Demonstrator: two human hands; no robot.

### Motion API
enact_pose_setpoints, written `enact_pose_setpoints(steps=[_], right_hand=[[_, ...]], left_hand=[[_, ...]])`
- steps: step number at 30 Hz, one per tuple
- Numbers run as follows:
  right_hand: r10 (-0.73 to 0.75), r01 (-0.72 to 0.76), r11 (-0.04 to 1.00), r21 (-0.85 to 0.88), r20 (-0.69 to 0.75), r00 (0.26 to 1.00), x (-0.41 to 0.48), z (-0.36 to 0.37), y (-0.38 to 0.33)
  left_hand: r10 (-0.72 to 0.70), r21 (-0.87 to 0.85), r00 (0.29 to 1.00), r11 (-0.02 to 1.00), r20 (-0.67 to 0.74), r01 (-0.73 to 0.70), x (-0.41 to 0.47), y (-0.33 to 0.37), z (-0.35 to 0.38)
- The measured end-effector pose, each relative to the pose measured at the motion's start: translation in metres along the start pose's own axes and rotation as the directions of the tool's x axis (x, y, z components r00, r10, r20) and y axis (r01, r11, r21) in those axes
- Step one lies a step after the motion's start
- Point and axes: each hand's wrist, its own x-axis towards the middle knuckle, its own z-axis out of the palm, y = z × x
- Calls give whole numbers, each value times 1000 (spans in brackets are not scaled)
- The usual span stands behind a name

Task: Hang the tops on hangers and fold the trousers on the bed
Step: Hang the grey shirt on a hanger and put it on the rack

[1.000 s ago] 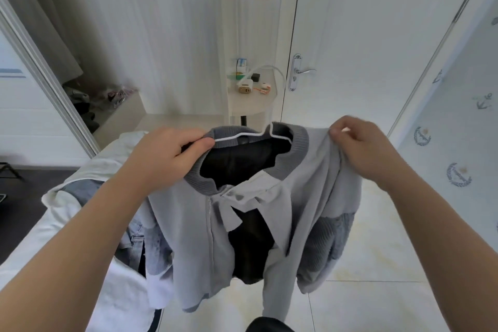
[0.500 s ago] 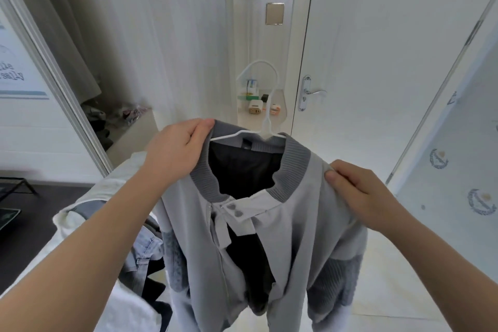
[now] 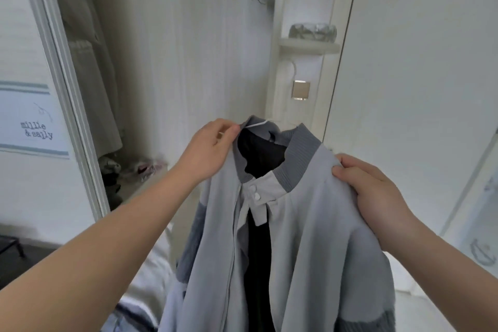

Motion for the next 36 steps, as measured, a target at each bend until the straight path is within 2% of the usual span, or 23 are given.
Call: enact_pose_setpoints(steps=[7,14,20,25,31,36], right_hand=[[-166,166,986,-1,-5,986,111,71,-64],[-329,325,944,-62,-85,940,229,151,-130],[-436,427,900,-84,-166,885,323,207,-188],[-508,477,860,-184,-211,835,386,241,-237],[-477,459,879,-130,-233,848,458,268,-267],[-466,453,885,-113,-215,858,522,286,-287]], left_hand=[[37,-187,999,982,-18,-40,92,-13,-49],[156,-187,987,969,-42,-161,179,-23,-117],[222,-165,971,958,-87,-234,231,-24,-149],[230,-55,969,970,-88,-235,264,-25,-157],[125,316,992,942,-30,-109,306,-42,-141],[165,375,979,920,-115,-111,354,-69,-135]])
